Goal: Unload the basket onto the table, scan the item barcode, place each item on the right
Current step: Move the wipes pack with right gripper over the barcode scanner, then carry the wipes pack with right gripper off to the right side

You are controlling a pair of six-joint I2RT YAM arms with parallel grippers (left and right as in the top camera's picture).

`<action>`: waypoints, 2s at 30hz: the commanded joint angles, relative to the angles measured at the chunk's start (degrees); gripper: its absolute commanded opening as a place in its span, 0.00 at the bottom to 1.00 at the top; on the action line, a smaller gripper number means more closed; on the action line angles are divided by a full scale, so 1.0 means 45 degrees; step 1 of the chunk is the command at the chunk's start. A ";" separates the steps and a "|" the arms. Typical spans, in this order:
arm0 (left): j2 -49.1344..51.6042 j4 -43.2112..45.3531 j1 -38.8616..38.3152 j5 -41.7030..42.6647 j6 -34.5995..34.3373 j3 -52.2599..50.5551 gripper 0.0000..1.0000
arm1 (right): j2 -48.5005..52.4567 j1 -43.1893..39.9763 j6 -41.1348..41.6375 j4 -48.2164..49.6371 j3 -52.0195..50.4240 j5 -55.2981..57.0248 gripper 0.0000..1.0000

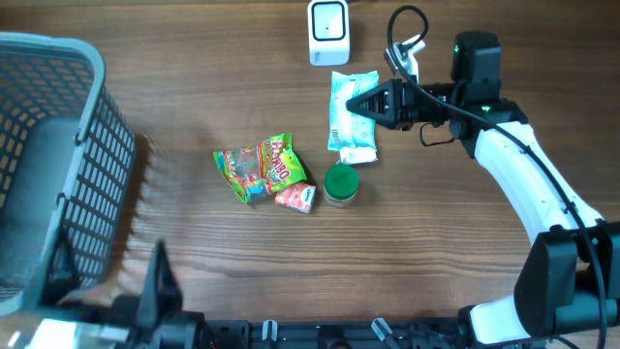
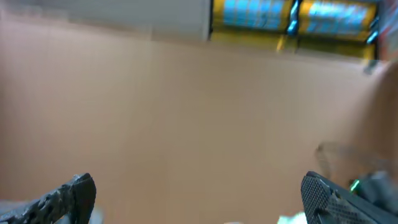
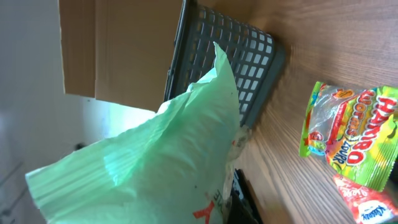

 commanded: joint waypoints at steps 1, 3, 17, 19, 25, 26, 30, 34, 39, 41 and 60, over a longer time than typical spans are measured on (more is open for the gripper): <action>0.0063 -0.0112 -0.0063 -0.1564 -0.0986 -0.2681 1.00 | -0.0034 -0.0034 -0.1224 0.0180 0.0058 -0.0107 0.04; 0.0063 -0.0117 -0.0063 -0.1671 -0.1127 -0.4129 1.00 | -0.0034 -0.0034 -0.1792 0.0180 0.0058 -0.0102 0.04; 0.0063 -0.1647 -0.0063 -0.1661 -0.1122 -0.7198 1.00 | -0.0034 -0.0015 -0.2759 0.2331 0.0058 0.0466 0.04; 0.0063 -0.1647 -0.0063 -0.1661 -0.1122 -0.7198 1.00 | -0.0034 0.0112 -0.4197 0.2404 0.0058 0.2477 0.05; 0.0063 -0.1647 -0.0063 -0.1661 -0.1122 -0.7198 1.00 | -0.0034 0.2103 -0.8160 0.2594 0.0058 1.3532 0.04; 0.0063 -0.1647 -0.0063 -0.1661 -0.1122 -0.7198 1.00 | -0.0034 0.2395 -0.8835 0.2885 0.0058 1.4809 0.04; 0.0063 -0.1647 -0.0063 -0.1661 -0.1122 -0.7198 1.00 | 0.0719 0.2880 -1.0958 0.5362 0.0170 1.8248 0.04; 0.0063 -0.1647 -0.0063 -0.1661 -0.1122 -0.7198 1.00 | 0.3215 0.2871 -1.1409 0.6047 0.2098 1.8515 0.04; 0.0063 -0.1647 -0.0063 -0.1661 -0.1122 -0.7198 0.99 | 0.6504 0.2934 -1.1404 0.3968 0.6640 1.8603 0.04; 0.0063 -0.1647 -0.0063 -0.1661 -0.1122 -0.7198 1.00 | 0.6936 0.2977 -1.1434 0.3725 0.7208 1.8564 0.04; 0.0063 -0.1647 -0.0063 -0.1661 -0.1122 -0.7198 1.00 | 0.8092 0.3662 -1.1395 0.4755 0.7344 1.9768 0.04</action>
